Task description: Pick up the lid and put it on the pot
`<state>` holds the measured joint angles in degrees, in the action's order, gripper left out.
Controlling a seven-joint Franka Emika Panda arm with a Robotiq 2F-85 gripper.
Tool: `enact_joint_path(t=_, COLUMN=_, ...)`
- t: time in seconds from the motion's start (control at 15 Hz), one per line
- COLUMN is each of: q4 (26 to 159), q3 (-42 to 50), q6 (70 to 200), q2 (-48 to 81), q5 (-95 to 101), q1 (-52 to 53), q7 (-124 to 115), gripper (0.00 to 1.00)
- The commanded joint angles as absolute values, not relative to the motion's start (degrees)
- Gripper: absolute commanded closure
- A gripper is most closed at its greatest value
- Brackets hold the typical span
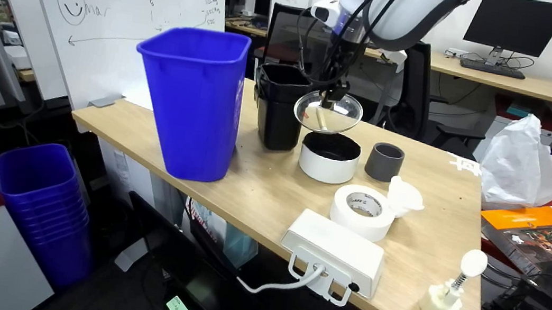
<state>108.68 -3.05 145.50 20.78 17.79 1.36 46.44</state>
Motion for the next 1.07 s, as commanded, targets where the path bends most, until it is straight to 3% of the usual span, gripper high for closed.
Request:
enact_joint_path(t=0.0, q4=108.6, q3=-3.5, q6=145.4, q2=20.8, q5=18.0, q1=1.0, q7=46.3, gripper=0.58)
enact_joint_path(t=0.13, q4=108.6, q3=-3.5, q6=145.4, q2=20.8, q5=18.0, q1=1.0, q7=46.3, gripper=0.58)
enact_joint_path(t=0.2, q4=108.6, q3=-3.5, q6=145.4, q2=20.8, q5=18.0, q1=1.0, q7=46.3, gripper=0.83)
enact_joint_path(t=1.0, q4=111.3, q3=-1.4, q6=144.3, q2=18.7, q5=15.8, q1=-0.9, q7=36.8, gripper=0.83)
